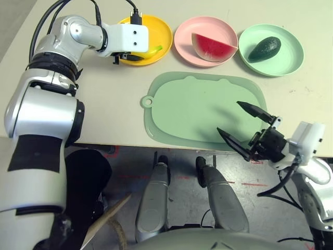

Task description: Place the fruits into color-matched plates.

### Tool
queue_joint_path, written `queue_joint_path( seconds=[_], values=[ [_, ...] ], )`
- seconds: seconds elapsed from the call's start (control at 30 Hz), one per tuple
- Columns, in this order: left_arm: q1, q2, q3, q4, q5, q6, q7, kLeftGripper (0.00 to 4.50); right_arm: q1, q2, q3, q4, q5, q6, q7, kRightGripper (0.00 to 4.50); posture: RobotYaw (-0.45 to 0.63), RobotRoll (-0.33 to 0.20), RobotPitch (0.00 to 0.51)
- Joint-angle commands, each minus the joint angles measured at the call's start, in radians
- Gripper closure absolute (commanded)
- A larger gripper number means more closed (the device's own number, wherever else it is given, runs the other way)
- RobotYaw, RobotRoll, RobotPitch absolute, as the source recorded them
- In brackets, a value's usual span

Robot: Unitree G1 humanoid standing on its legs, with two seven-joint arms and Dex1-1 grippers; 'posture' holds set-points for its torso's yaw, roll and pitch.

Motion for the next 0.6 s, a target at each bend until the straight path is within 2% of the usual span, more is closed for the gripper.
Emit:
queue_joint_path(
  seconds=[0.03, 0.1, 0.27, 0.47, 0.6],
  values=[
    [0.006, -0.003, 0.023, 0.001, -0.001, -0.017, -0.028, 0.56, 0.018, -0.007, -0.006, 0.000, 0.018, 0.008, 0.009, 0.00, -0.09, 0.000, 0.390],
    [0.001, -0.002, 0.032, -0.001, 0.000, -0.021, -0.033, 0.02, 0.019, -0.006, -0.004, 0.001, 0.017, 0.007, 0.008, 0.00, -0.09, 0.000, 0.387],
    [-0.007, 0.016, 0.059, -0.005, -0.005, -0.031, -0.042, 0.02, -0.002, 0.007, -0.028, 0.018, 0.035, 0.033, -0.029, 0.00, -0.09, 0.000, 0.386],
    [-0.002, 0.058, 0.181, -0.015, -0.113, 0.011, -0.102, 0.02, -0.104, -0.006, -0.205, 0.142, 0.115, 0.090, -0.117, 0.00, -0.08, 0.000, 0.395],
    [0.009, 0.105, 0.274, -0.032, -0.198, 0.067, -0.134, 0.02, -0.178, -0.065, -0.359, 0.287, 0.149, 0.098, -0.136, 0.00, -0.08, 0.000, 0.404]
  ],
)
